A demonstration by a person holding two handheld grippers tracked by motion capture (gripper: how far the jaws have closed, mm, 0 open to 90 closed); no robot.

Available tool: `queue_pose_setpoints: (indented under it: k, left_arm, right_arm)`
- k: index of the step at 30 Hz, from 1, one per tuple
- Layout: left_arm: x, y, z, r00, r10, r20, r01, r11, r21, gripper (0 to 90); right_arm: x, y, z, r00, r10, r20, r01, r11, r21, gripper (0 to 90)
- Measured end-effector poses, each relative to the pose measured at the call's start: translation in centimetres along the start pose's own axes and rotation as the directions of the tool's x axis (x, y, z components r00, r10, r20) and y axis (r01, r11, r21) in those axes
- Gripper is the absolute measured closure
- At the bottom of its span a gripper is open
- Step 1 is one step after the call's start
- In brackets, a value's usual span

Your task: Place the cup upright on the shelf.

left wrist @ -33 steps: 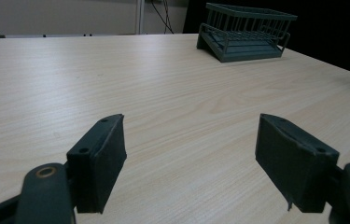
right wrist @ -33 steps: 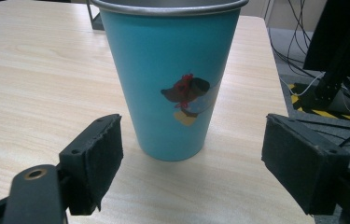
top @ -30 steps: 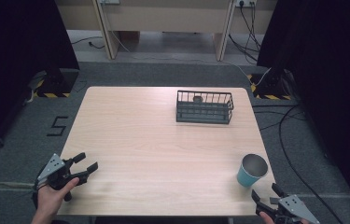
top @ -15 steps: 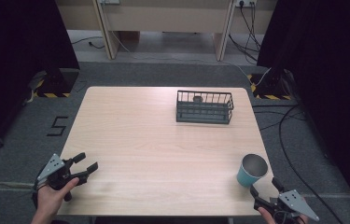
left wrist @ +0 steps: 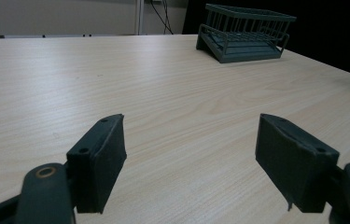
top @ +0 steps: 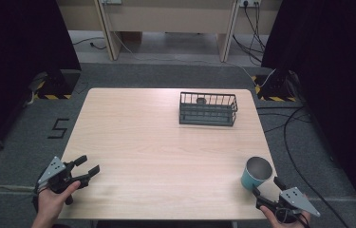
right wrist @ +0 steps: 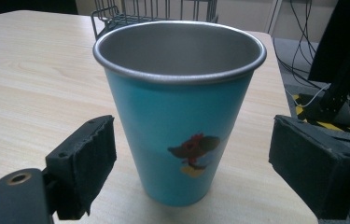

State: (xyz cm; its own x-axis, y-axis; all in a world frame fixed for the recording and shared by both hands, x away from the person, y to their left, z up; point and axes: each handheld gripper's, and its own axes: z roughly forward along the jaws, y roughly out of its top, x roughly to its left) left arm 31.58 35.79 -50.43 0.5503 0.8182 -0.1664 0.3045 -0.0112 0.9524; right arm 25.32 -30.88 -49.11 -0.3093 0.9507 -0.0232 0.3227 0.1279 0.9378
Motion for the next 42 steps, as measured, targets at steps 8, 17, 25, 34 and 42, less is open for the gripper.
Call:
queue_pose_setpoints:
  k: [8,17,25,34,42]
  left_arm:
    - [0.0,0.0,0.0,1.0,0.0,0.001,0.0,1.0,-0.001,23.6]
    - [0.0,0.0,0.0,1.0,0.0,0.001,0.0,1.0,0.001,23.6]
    - [0.0,0.0,0.0,1.0,0.0,0.002,0.0,1.0,0.001,23.6]
    - [0.0,0.0,0.0,1.0,-0.002,0.001,0.002,1.0,0.0,23.6]
    - [0.1,0.0,0.0,1.0,-0.002,0.0,0.002,1.0,0.0,23.7]
  right_arm:
    - [0.2,0.4,0.9,0.9999,-0.011,-0.013,0.011,1.0,0.006,15.5]
    - [0.2,0.6,2.1,0.9995,-0.015,-0.027,0.016,1.0,0.013,15.4]
    - [-0.1,0.9,3.7,0.999,-0.01,-0.045,0.01,1.0,0.001,14.1]
    - [0.1,1.1,4.9,0.9985,-0.02,-0.051,0.02,1.0,0.001,15.8]
    - [0.4,1.3,5.0,0.9986,-0.019,-0.049,0.018,1.0,-0.01,16.4]
